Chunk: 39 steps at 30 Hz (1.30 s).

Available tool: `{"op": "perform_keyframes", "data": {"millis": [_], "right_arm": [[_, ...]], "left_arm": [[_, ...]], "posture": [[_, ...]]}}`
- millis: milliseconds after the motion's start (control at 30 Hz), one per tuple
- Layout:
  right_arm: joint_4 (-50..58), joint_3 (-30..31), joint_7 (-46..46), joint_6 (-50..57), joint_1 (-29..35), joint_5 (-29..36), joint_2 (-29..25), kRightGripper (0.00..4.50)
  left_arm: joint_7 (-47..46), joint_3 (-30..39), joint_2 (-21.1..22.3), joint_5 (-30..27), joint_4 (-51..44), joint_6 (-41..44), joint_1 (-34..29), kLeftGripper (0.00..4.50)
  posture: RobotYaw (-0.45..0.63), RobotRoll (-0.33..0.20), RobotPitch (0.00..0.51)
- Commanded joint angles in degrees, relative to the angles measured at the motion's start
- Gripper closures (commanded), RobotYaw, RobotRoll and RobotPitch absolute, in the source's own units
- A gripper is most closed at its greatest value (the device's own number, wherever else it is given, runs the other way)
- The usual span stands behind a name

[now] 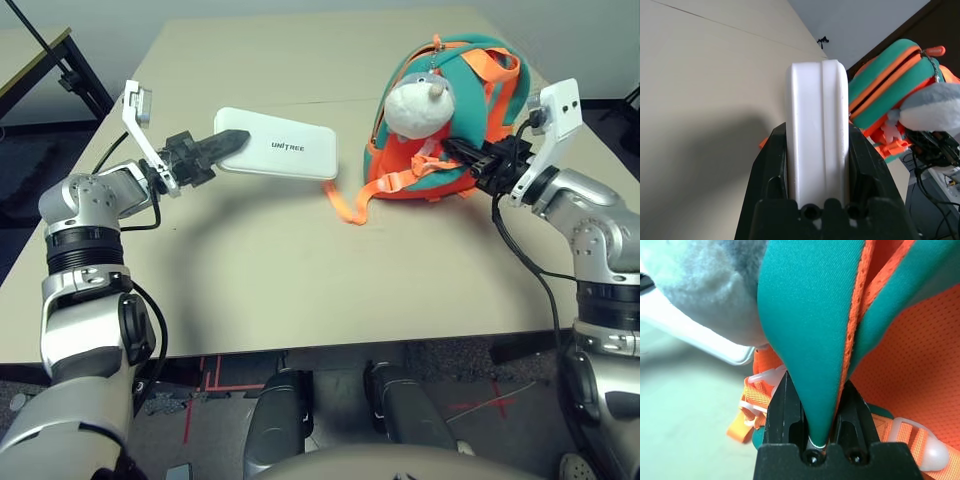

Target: Put the pencil case into the backpack and zip it.

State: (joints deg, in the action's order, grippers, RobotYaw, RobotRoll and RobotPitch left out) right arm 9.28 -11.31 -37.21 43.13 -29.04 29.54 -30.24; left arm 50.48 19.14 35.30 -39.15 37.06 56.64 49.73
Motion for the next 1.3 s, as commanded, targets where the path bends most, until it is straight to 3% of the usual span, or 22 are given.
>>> {"op": "perform_keyframes", "data": {"millis": [33, 267, 500, 767, 1100, 1300], "right_arm": [[8.9, -0.4, -1.1, 3.6, 1.0, 5.9, -0.5, 4.1], [13.0, 0.8, -0.4, 5.5, 6.5, 7.3, -0.4, 4.1], [11.2, 1.6, -0.7, 4.5, 7.7, 6.2, -1.0, 4.1], [8.9, 2.9, -1.4, 2.5, 8.0, 4.8, -1.4, 4.11], [7.4, 4.2, -2.6, 0.8, 6.8, 4.2, -1.8, 4.11], [7.0, 5.2, -2.5, 0.2, 6.7, 4.1, -1.7, 4.11]], "left_arm": [[2.3, -0.2, 1.5, 0.5, 0.6, -1.3, 2.0, 3.11], [7.4, -2.6, 4.8, 2.1, -1.4, -3.6, 5.5, 3.11], [14.0, -7.0, 9.0, 2.0, -9.6, -3.1, 13.3, 3.11], [18.3, -11.6, 12.3, 3.1, -18.3, -3.4, 16.1, 3.11], [21.0, -16.9, 11.0, 7.0, -17.8, -8.8, 14.4, 3.11], [22.3, -20.3, 7.4, 10.6, -15.0, -14.4, 13.8, 3.11]], "posture": [[-0.17, 0.0, 0.086], [-0.19, 0.0, 0.082], [-0.19, 0.0, 0.075], [-0.18, 0.0, 0.065], [-0.17, 0.0, 0.066], [-0.18, 0.0, 0.067]]}}
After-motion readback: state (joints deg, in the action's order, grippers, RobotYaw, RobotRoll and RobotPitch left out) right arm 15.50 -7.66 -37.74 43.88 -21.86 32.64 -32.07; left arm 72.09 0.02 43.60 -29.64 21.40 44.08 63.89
